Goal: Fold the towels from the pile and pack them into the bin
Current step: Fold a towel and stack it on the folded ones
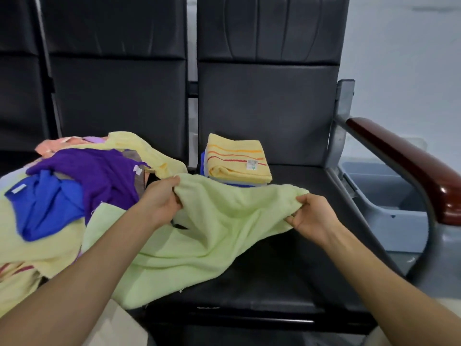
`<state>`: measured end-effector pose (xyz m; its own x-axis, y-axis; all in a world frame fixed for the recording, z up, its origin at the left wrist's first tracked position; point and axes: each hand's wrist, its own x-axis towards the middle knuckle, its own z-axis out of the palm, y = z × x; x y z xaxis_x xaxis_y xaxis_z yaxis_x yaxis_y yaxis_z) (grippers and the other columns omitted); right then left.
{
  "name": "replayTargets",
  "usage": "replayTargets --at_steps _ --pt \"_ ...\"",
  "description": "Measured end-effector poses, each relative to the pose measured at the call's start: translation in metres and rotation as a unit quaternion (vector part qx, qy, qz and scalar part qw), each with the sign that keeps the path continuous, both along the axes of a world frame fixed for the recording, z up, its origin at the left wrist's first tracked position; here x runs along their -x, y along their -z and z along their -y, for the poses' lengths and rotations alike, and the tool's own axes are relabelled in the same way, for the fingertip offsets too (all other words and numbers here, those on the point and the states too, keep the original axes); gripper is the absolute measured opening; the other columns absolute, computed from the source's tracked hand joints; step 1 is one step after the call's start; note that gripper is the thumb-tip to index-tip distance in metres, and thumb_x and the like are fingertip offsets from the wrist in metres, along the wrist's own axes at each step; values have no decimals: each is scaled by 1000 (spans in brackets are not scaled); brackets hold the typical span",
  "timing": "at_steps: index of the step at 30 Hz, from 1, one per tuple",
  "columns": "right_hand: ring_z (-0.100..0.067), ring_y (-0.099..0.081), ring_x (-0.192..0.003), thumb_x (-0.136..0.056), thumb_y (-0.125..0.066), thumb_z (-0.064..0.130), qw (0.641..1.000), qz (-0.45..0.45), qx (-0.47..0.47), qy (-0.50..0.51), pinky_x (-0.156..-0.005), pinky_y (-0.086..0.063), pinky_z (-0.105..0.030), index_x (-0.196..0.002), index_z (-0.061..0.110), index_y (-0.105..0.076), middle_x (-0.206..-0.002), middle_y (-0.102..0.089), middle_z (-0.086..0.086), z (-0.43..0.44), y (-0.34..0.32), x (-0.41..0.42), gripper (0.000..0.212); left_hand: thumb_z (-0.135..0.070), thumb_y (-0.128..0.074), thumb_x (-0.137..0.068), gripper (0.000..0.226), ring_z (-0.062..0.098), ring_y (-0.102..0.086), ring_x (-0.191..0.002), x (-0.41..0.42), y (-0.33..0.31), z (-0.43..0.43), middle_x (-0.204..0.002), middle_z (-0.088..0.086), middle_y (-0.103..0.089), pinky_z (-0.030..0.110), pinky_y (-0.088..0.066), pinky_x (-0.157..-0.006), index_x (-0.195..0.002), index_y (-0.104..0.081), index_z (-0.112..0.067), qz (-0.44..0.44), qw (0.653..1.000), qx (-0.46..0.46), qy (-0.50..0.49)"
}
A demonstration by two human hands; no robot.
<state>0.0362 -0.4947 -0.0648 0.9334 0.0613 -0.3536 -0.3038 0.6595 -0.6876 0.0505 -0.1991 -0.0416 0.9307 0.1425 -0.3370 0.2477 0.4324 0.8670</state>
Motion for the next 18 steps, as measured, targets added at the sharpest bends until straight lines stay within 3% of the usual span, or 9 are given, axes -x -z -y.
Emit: replayTargets --at_steps 2,6,9,12,13,16,17,18 --pt "-27 -69 -102 -93 -39 6 999 35 -20 29 -74 -60 -38 -128 5 -55 -116 -69 -15 -2 -16 -1 38 -19 -40 -104 32 25 -62 -110 6 -19 -1 -121 14 -65 35 -52 -80 -127 -54 -1 14 999 24 37" --pt "-29 -66 -108 -84 -63 5 991 116 61 7 -90 -54 -40 -126 6 -59 -117 -69 -13 -11 -62 8 42 -18 -35 -104 30 23 -63 -96 17 -76 0 -103 11 -67 37 -48 -94 -109 -59 -2 94 995 14 37" --pt "-33 -67 -105 -82 -56 -13 974 176 139 -6 -90 -53 -47 -119 5 -62 -114 -69 -15 -14 -107 17 41 -15 -35 -102 33 24 -65 -99 27 -129 -4 -119 15 -65 34 -53 -84 -123 -56 1 144 990 1 1" --pt "-33 -65 -103 -86 -48 -18 947 173 271 0 -83 -55 -43 -119 0 -59 -115 -66 -19 -8 -147 22 39 -11 -38 -99 38 25 -65 -100 38 -175 -8 -126 17 -63 32 -55 -76 -131 -53 2 179 983 -26 -35" --pt "-30 -65 -100 -88 -46 -16 911 174 374 4 -82 -54 -40 -115 -1 -59 -113 -66 -18 -4 -160 26 34 -8 -40 -97 37 25 -65 -97 44 -188 -8 -125 17 -63 32 -56 -73 -130 -54 2 188 980 -42 -47" --pt "-29 -63 -93 -90 -42 0 747 165 644 6 -77 -50 -35 -102 0 -64 -102 -67 -16 9 -183 33 25 -4 -44 -94 34 26 -66 -94 56 -216 -8 -123 20 -64 33 -55 -73 -125 -57 4 216 972 -71 -64" --pt "-32 -64 -92 -91 -41 3 714 158 682 -3 -73 -53 -35 -100 -1 -62 -98 -65 -16 13 -189 38 23 -3 -45 -95 32 27 -65 -98 61 -222 -8 -123 20 -63 34 -54 -77 -123 -57 5 219 970 -83 -60" --pt "-33 -65 -88 -94 -40 4 709 152 689 -13 -69 -57 -37 -99 -1 -59 -94 -63 -16 17 -194 42 20 -3 -46 -96 28 28 -65 -102 63 -225 -7 -121 20 -64 35 -53 -81 -121 -57 5 226 970 -80 -50"
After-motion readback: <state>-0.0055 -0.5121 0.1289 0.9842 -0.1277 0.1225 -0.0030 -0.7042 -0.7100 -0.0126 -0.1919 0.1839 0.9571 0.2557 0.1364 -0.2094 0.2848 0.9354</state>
